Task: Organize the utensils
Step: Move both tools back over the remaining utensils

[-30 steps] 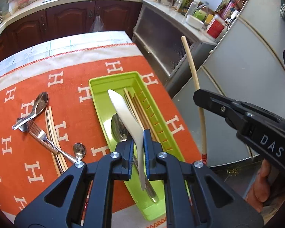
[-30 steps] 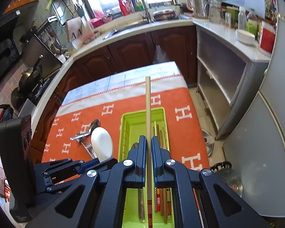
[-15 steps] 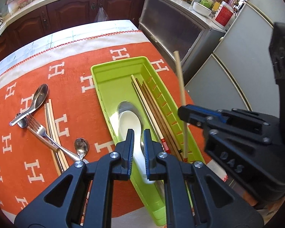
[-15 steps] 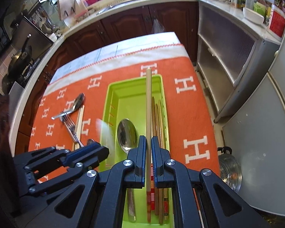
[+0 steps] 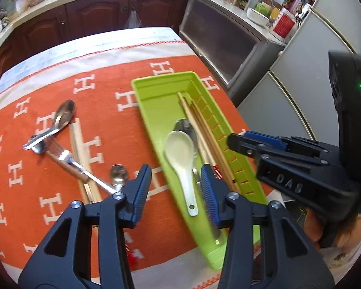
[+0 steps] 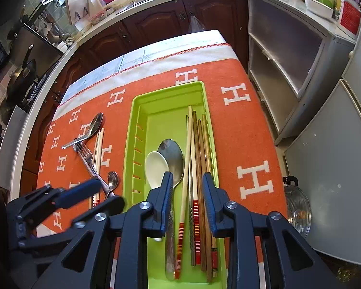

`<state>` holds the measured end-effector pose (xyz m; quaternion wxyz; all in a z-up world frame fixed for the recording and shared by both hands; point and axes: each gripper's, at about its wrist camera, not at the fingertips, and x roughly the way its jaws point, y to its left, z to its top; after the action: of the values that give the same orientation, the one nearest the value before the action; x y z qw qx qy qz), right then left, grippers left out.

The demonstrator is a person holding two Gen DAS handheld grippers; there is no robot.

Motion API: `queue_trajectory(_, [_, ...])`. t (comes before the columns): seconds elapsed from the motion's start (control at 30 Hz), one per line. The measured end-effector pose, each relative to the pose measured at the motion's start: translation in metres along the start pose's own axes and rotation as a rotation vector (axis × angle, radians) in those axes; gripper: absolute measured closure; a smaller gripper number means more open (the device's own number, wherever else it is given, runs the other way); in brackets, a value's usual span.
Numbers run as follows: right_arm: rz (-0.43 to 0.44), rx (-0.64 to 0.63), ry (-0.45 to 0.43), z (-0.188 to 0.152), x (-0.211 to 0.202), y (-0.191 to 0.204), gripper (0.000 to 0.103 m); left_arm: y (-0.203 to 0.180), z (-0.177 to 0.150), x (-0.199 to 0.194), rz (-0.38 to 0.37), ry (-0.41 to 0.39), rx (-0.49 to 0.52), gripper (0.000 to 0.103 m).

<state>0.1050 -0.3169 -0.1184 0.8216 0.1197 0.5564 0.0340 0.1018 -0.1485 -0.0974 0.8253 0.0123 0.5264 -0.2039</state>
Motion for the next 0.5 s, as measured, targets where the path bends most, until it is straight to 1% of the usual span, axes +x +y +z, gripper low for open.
queue_trajectory(0.23, [-0.009,-0.014,-0.006,-0.012,-0.006,0.004,0.068,0.04,-0.016,-0.024,0.038,-0.02,-0.056,0.063])
queue_trajectory(0.5, [0.007,-0.042,-0.008,-0.025,-0.014,0.022,0.068,0.095,-0.037,-0.048,0.072,-0.027,-0.17,0.063])
